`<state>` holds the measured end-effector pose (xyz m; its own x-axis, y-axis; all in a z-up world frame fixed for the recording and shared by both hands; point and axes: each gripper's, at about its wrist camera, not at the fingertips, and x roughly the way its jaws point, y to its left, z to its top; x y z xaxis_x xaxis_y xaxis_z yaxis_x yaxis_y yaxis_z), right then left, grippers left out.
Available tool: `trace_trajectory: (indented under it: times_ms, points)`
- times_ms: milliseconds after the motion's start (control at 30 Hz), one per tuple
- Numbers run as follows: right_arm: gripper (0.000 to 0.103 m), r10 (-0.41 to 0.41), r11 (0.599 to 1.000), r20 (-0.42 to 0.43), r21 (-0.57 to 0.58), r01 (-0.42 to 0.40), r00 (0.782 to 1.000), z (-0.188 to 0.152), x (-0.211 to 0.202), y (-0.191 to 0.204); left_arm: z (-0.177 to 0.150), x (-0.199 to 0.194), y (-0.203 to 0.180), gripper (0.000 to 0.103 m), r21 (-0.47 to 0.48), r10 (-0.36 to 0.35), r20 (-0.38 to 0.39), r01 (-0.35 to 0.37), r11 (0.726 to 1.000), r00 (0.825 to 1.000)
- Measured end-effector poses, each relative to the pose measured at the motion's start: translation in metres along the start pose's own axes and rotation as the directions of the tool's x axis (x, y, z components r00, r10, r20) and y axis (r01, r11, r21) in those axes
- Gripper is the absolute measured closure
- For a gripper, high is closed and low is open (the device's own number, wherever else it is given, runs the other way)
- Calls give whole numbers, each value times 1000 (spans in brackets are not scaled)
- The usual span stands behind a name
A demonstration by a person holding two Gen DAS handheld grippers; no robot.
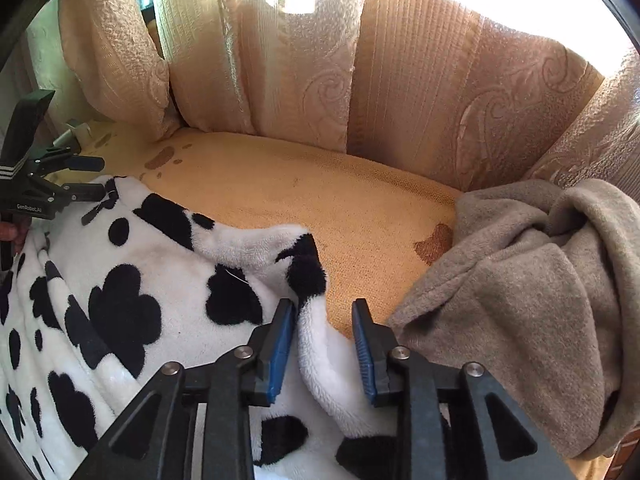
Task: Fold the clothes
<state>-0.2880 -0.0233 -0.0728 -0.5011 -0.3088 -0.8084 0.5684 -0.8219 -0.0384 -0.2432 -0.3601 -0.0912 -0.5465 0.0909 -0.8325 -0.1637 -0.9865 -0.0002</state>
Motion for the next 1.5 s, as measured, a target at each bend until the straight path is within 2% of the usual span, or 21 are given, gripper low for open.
trace_trajectory:
  times_ms: [33,167,200,267,333,467,533,633,700,800,833,967,1033,1100,1167,1233,1400,1500]
  points:
    - [48,-17,1000,23,5,17,1000,-1,-11,-3,-2,-7,4,17,-3,16,8,-16,1000,1000]
    - [47,-46,998,97,53,41,994,-11,-57,-13,-9,-35,27,15,-63,120,37,-118,991,992]
    - [47,-49,997,114,68,42,992,-15,-68,-14,-14,-44,32,15,-89,106,43,-101,991,994]
    - [47,-14,999,138,51,7,990,-25,-86,-2,-26,-61,31,15,-115,27,67,-19,993,997]
    - [47,22,999,152,22,-25,988,-37,-101,12,-38,-74,6,15,-90,-30,86,38,995,996]
    - [47,67,997,126,-45,-61,990,-67,-112,41,-70,-89,-49,15,-18,-44,82,46,999,996]
    - [47,75,996,101,-61,-70,992,-79,-110,47,-90,-89,-60,15,-21,-26,43,27,999,999]
    - [47,38,998,15,-44,-37,999,-99,-92,44,-119,-69,-64,15,-22,61,-39,-62,998,997]
    - [46,-9,999,-56,-40,7,998,-115,-78,38,-137,-67,-56,11,-63,34,6,-33,997,999]
    - [42,27,999,-42,22,-26,999,-124,-71,27,-146,-63,-48,0,-116,42,37,-38,993,998]
    - [41,37,998,-37,47,-35,999,-126,-70,23,-146,-61,-45,0,-137,39,36,-34,990,999]
    - [39,2,999,-42,33,-1,999,-123,-70,27,-143,-62,-42,0,-166,27,19,-23,986,999]
    - [38,38,996,-27,78,-36,999,-124,-78,20,-145,-67,-39,0,-199,9,11,-7,980,1000]
    - [37,107,981,31,161,-110,994,-134,-101,11,-152,-79,-34,0,-253,-22,13,25,967,1000]
    - [37,191,950,100,232,-210,976,-148,-129,2,-164,-95,-31,0,-292,-63,35,71,954,997]
    - [37,234,927,143,264,-265,962,-169,-158,-1,-179,-113,-31,0,-310,-80,40,88,947,996]
    - [37,255,918,191,260,-299,948,-231,-227,13,-226,-150,-44,0,-319,-177,53,185,929,983]
    - [37,282,923,167,222,-315,945,-269,-253,32,-255,-167,-59,0,-296,-231,42,233,926,972]
